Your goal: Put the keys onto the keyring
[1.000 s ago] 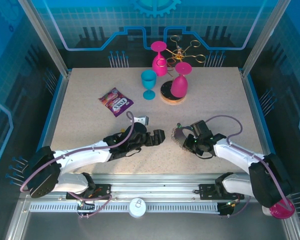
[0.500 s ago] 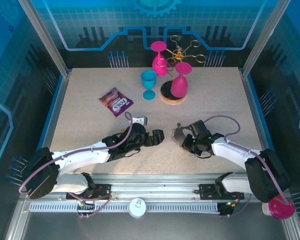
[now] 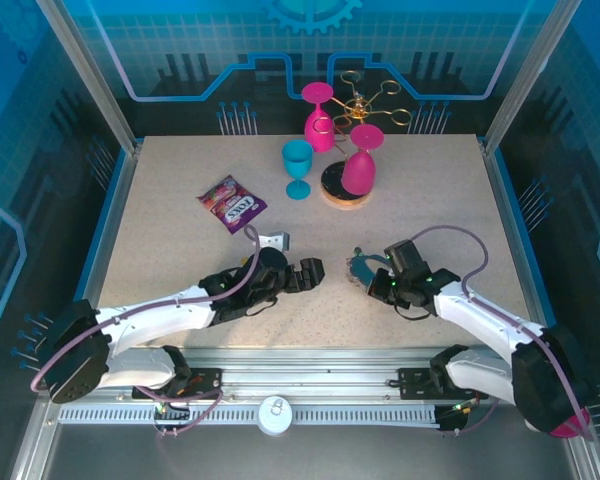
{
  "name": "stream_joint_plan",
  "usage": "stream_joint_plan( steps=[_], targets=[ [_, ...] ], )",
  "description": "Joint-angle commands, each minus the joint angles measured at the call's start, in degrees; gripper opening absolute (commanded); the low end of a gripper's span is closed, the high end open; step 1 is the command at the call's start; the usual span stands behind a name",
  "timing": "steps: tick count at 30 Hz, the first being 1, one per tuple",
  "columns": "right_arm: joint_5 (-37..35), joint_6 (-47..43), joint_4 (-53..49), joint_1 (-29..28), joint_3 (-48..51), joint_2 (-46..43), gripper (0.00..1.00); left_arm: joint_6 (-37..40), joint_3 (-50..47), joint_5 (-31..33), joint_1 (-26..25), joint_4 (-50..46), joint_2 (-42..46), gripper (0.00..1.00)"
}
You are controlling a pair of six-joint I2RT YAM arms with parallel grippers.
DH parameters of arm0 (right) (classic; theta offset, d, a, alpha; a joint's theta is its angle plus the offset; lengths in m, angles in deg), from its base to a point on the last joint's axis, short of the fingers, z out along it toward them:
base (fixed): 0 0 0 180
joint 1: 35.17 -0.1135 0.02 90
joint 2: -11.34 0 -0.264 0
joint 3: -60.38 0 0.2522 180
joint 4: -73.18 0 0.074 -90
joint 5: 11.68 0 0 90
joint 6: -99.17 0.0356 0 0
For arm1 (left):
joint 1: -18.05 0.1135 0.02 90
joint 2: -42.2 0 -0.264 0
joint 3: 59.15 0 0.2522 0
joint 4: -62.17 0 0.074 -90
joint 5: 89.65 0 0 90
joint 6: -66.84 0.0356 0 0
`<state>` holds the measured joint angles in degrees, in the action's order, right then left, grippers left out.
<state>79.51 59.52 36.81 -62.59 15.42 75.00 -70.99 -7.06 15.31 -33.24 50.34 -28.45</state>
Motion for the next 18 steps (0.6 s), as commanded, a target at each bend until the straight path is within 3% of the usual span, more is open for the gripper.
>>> stream_joint_plan(
  steps=[1,6,10,18],
  targets=[
    [-1.8,-14.6,-5.7,-2.5,-6.1,-1.9,0.00,3.2,-0.6,4.8,-0.3,-3.6,3.4,0.99],
    [-2.5,-31.6,-10.3,-6.2,-15.8,-1.8,0.00,12.4,-0.5,12.8,-0.2,-7.0,9.7,0.99],
    [0.4,-40.7,-11.4,-8.3,-22.0,-0.2,0.00,26.8,-1.3,14.9,0.1,-4.9,14.9,0.99],
    [7.8,-51.1,-12.4,-8.7,-28.4,1.5,0.00,59.4,-3.1,-1.9,0.1,-5.1,18.8,0.99]
  ],
)
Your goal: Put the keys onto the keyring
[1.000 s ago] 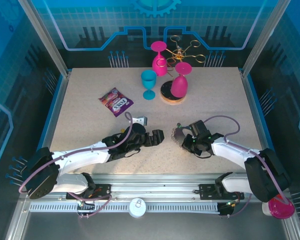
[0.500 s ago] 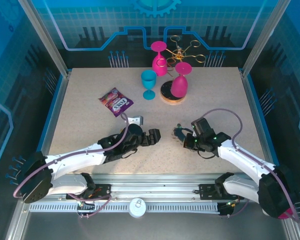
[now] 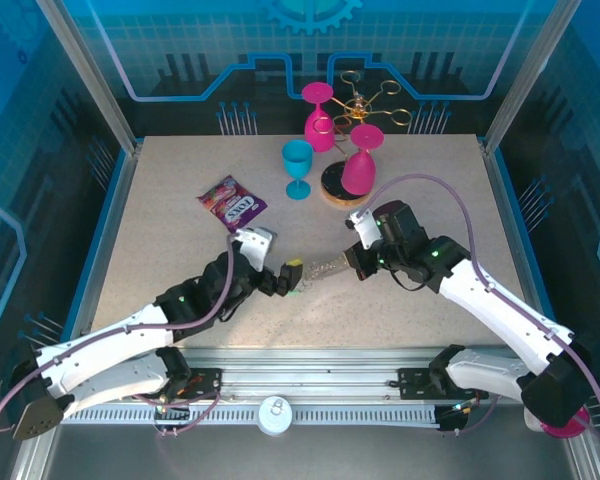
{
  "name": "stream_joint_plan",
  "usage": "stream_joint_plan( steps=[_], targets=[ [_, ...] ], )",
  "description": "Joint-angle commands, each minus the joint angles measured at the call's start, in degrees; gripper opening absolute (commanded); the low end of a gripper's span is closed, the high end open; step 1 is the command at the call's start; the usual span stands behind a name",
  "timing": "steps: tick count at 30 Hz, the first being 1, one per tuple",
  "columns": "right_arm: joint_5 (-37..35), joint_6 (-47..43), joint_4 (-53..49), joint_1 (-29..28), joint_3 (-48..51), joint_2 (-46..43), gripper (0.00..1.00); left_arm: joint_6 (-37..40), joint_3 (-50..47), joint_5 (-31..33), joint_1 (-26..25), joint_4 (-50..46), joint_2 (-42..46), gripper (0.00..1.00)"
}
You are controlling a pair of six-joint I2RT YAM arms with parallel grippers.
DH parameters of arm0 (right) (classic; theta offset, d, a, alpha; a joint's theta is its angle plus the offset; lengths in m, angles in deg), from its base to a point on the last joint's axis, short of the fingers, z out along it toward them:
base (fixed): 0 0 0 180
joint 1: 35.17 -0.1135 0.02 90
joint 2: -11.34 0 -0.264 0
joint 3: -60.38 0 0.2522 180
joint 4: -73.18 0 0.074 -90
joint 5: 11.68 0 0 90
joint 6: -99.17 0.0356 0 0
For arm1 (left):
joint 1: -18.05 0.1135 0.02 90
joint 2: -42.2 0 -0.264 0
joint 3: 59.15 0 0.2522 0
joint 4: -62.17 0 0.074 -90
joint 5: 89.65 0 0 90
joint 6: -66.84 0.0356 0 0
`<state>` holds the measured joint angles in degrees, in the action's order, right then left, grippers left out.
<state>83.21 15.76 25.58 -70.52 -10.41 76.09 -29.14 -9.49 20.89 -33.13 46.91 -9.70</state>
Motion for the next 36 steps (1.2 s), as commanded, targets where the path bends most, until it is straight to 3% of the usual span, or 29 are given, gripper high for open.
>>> stream_joint_plan(
  steps=[1,4,8,15,19,25,32,36],
  targets=[
    [4.8,-8.2,-0.9,-0.8,-2.9,0.6,0.00,19.4,-0.2,-9.0,0.0,-2.5,-0.3,1.00],
    [6.7,-9.3,0.9,-0.9,-3.0,0.7,0.00,22.5,0.8,-15.3,0.0,-2.2,-1.7,0.99],
    [11.2,-8.9,1.7,-1.2,-3.2,1.0,0.00,26.1,-2.0,-21.5,0.0,5.4,-3.0,0.99],
    [12.1,-8.0,2.3,-2.2,-3.3,1.3,0.00,28.1,-1.1,-24.4,-0.1,10.9,-8.4,0.99],
    [14.5,-6.2,4.7,-3.3,-2.5,0.7,0.00,26.7,-0.2,-22.3,-0.1,11.3,-11.4,0.97],
    [15.6,-5.5,5.5,-3.8,-1.2,-1.0,0.00,28.2,0.1,-18.9,-0.5,10.7,-13.0,0.77],
    [16.9,-4.8,5.9,-3.8,0.0,-2.5,0.00,31.3,0.3,-17.4,-0.9,10.6,-13.0,0.43],
    [16.9,-4.2,6.2,-3.8,0.9,-3.5,0.00,32.8,-0.4,-17.2,-1.3,12.4,-12.2,0.13]
  ],
)
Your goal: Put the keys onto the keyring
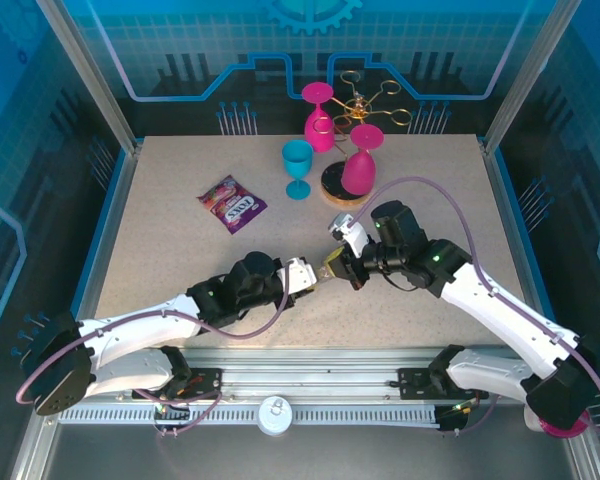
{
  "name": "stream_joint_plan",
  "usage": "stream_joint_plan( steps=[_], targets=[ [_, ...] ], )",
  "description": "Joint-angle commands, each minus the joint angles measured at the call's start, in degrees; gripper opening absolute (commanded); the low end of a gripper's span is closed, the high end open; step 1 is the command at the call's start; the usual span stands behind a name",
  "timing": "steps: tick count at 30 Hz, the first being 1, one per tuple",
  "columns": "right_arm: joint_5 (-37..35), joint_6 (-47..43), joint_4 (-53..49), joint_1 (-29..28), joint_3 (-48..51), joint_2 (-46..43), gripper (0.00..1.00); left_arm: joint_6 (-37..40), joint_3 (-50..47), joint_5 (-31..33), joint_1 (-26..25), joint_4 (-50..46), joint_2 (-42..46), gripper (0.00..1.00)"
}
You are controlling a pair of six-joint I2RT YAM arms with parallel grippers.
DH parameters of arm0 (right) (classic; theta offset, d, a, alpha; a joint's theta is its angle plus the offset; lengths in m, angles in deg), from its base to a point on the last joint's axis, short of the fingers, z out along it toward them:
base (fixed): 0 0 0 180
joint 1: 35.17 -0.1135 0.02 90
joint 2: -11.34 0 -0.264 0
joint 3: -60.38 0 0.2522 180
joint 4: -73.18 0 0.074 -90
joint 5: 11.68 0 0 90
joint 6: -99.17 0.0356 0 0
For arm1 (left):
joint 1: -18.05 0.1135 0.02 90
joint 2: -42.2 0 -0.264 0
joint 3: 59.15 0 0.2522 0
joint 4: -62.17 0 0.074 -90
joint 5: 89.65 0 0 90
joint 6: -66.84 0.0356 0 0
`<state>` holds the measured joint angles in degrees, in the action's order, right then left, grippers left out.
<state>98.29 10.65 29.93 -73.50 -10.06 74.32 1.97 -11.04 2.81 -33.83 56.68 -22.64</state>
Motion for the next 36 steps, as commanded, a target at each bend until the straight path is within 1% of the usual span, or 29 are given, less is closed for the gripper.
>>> stream_joint_plan(
  steps=[1,4,10,12,17,24,33,34,36],
  targets=[
    [1.7,1.1,1.9,-0.9,0.7,-1.9,0.00,1.9,0.8,1.0,-0.7,3.4,1.1,0.12],
    [1.4,1.7,2.0,-0.9,1.2,-2.2,0.00,2.4,-0.4,1.0,-1.0,5.9,2.3,0.00],
    [1.5,4.6,3.2,-0.9,2.2,-2.8,0.00,3.2,-2.2,1.9,-1.7,9.7,4.0,0.00],
    [0.6,6.0,3.2,-0.9,2.0,-2.9,0.00,3.8,-2.5,2.3,-2.0,10.2,4.3,0.00],
    [1.0,8.2,3.2,-0.8,1.5,-2.4,0.09,5.6,-2.7,2.5,-2.5,10.3,4.5,0.00],
    [2.2,8.2,2.8,-0.9,1.7,-0.6,0.15,6.6,-2.5,3.0,-2.7,10.8,4.8,0.00],
    [1.9,7.5,1.8,-0.9,1.4,0.6,0.16,6.6,-2.9,3.3,-2.8,11.0,5.6,0.00],
    [1.7,7.2,1.5,-0.9,1.4,0.8,0.15,6.6,-2.9,3.3,-2.8,11.1,5.6,0.00],
    [1.2,6.9,1.0,-0.9,1.2,0.9,0.11,6.7,-3.0,3.3,-2.8,11.1,5.8,0.00]
  ],
)
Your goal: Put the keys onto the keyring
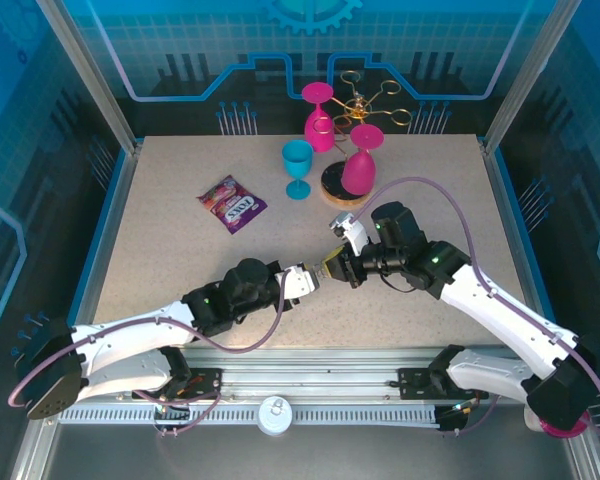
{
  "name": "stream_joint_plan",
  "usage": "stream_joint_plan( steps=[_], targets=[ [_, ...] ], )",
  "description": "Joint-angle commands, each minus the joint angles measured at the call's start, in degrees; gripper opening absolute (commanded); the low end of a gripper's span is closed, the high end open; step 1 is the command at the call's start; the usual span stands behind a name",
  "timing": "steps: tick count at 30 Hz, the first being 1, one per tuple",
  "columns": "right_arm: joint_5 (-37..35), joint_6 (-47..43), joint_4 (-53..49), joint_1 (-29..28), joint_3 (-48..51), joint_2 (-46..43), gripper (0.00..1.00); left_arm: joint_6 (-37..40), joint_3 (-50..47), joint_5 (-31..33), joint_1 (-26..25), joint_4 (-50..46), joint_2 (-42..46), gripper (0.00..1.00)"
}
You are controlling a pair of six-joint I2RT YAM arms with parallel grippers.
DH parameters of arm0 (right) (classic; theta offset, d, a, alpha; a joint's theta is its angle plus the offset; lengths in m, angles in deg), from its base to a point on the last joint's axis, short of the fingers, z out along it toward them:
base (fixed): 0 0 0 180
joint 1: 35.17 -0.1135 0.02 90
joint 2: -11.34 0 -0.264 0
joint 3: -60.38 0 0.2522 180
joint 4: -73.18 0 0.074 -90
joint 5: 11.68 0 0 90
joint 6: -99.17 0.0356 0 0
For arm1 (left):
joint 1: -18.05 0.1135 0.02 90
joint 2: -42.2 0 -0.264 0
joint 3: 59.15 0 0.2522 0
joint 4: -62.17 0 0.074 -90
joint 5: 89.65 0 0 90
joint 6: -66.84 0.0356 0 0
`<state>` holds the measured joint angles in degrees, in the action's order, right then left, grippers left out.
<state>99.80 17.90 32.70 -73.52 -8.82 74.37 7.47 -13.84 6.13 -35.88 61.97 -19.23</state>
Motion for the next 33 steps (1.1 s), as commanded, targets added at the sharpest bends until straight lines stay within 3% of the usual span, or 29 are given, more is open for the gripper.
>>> stream_joint_plan(
  steps=[1,4,6,8,11,13,18,25,28,33],
  targets=[
    [-0.4,-0.4,-1.9,-0.9,-0.1,0.9,0.08,1.2,-0.2,0.1,-0.8,5.7,2.4,0.00],
    [-1.8,-0.6,-1.9,-0.8,-0.3,0.3,0.00,0.9,-0.2,0.7,-0.7,5.2,2.6,0.00],
    [-2.7,-0.8,-1.0,-0.9,-0.4,-0.2,0.00,0.1,-0.3,1.1,-0.7,4.5,2.8,0.16],
    [-3.7,-1.6,0.4,-0.9,-0.4,-0.6,0.00,-1.3,-0.9,0.9,-0.7,3.6,3.4,0.51],
    [-5.1,-3.5,3.7,-0.9,-0.2,-0.5,0.00,-3.9,-2.6,-0.9,-0.7,1.7,5.3,0.72],
    [-6.7,-5.7,6.5,-0.9,0.4,-0.1,0.00,-5.9,-4.1,-2.2,-0.7,0.6,7.3,0.77],
    [-9.5,-15.3,14.3,-0.7,3.5,1.5,0.00,-9.9,-5.0,-0.8,-0.6,-2.4,14.6,0.80],
    [2.0,-23.9,32.8,-0.5,14.7,-2.0,0.00,-13.9,1.2,3.4,2.1,-7.4,19.7,0.73],
    [6.3,-26.4,40.7,-0.2,18.2,-2.9,0.00,-15.6,3.8,-1.7,6.2,-9.4,18.8,0.67],
    [14.0,-29.1,41.9,2.4,16.7,-1.0,0.00,-13.5,7.7,-13.7,13.5,-11.4,14.9,0.54]
  ],
)
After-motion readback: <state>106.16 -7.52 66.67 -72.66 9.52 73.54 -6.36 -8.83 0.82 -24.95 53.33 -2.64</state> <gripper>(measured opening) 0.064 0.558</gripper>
